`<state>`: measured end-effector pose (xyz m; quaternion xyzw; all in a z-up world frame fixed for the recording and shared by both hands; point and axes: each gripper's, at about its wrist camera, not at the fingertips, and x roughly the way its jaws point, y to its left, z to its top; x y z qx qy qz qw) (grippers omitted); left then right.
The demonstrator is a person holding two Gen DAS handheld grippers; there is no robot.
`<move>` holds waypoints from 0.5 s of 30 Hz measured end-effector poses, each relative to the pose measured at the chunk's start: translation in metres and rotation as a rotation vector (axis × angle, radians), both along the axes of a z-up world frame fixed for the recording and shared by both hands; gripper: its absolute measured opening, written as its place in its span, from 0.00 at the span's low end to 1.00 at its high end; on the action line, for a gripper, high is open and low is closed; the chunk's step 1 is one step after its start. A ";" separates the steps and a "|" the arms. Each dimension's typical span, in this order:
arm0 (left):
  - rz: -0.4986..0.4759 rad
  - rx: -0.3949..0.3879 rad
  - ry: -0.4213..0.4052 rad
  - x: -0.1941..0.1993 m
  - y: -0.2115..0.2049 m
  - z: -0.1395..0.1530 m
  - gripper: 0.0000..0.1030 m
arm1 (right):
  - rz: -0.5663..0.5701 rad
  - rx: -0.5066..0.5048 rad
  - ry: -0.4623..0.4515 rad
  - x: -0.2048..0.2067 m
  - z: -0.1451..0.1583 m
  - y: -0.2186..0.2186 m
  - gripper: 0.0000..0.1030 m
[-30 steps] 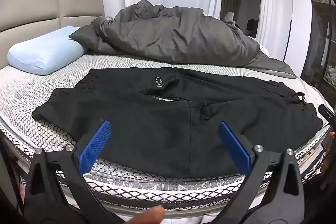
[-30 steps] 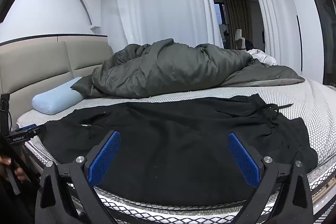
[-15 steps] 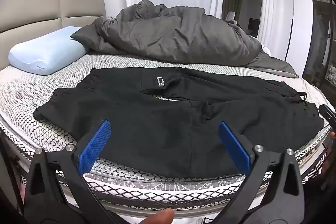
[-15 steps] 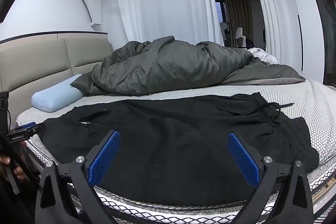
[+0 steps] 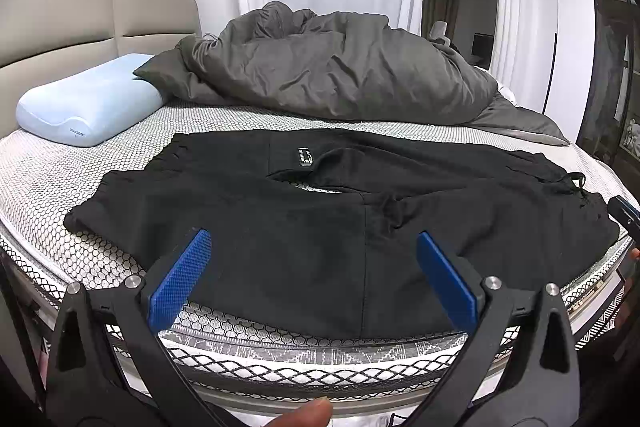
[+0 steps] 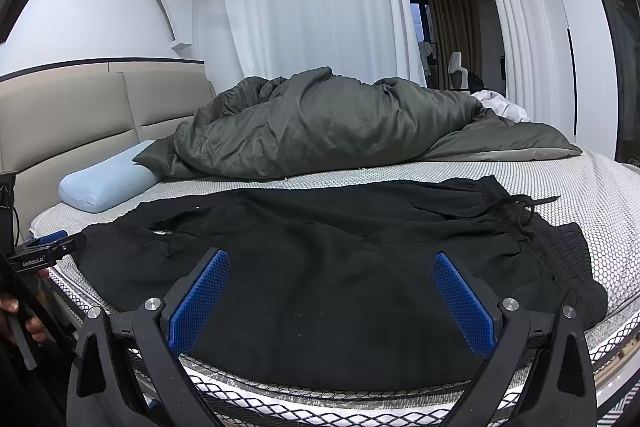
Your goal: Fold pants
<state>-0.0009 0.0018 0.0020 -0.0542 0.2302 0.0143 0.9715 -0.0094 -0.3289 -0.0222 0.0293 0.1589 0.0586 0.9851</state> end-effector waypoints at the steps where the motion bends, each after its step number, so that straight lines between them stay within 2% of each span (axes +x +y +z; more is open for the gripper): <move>1: 0.000 0.000 0.000 0.000 0.000 0.000 0.99 | -0.002 0.000 0.000 0.000 0.000 0.000 1.00; 15: 0.001 0.001 0.002 0.001 0.000 0.001 0.99 | 0.000 -0.001 0.003 0.000 -0.001 0.000 1.00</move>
